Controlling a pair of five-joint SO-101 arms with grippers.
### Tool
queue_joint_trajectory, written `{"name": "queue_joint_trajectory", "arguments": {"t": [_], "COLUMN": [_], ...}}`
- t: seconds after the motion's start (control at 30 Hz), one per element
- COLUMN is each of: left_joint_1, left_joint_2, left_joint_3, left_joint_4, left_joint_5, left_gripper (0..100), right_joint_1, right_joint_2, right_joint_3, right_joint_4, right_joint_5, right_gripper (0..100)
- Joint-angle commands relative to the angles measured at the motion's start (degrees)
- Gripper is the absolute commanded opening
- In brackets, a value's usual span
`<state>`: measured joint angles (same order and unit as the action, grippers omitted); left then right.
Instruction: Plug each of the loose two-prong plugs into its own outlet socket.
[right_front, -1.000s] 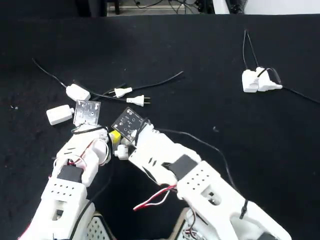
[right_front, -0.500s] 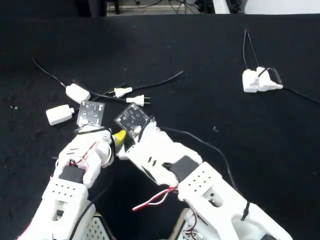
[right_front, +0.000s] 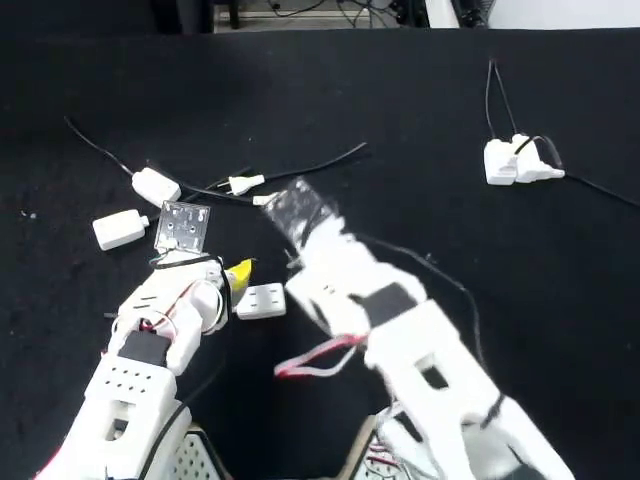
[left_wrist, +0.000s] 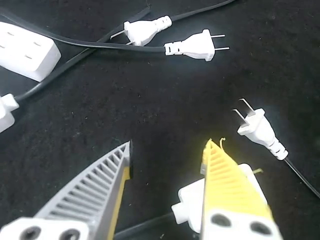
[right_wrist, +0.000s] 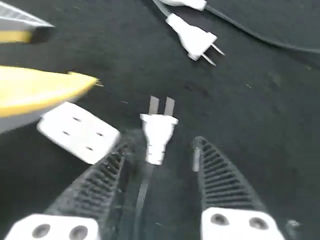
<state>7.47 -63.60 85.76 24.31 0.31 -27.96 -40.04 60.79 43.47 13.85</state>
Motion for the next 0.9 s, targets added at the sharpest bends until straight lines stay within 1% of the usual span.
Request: {"name": "queue_joint_trajectory", "arguments": {"t": [0.0,0.1,0.17,0.3,0.57,0.73,0.87], "left_joint_1": [0.7,0.7,0.7,0.7,0.7,0.7,0.7], "left_joint_2": [-0.1,-0.1,-0.1,-0.1,-0.1,-0.1,-0.1], "left_joint_3": [-2.6,-2.8,-2.8,-2.7,-2.7,-2.7,-2.7], "left_joint_4": [-0.4,-0.4,-0.4,-0.4,-0.4,-0.4,-0.4], "left_joint_5": [0.2,0.1,0.1,0.1,0.1,0.2,0.3], "left_gripper": [23,23,23,23,23,23,23], "right_joint_1": [1.5,-1.5,-2.9,-3.3,-3.1,-3.1,-2.4], "right_joint_2": [10.2,19.0,24.0,31.3,36.4,38.0,41.3], "right_joint_3": [-7.8,-11.6,-13.9,-17.2,-20.4,-21.1,-23.3], "right_joint_4": [0.8,0.4,0.4,0.9,0.5,0.4,1.0], "right_joint_5": [0.8,-2.1,-3.4,-3.5,-3.0,1.1,2.1], "right_gripper": [15.7,13.2,14.2,17.2,18.5,18.5,18.2]}}
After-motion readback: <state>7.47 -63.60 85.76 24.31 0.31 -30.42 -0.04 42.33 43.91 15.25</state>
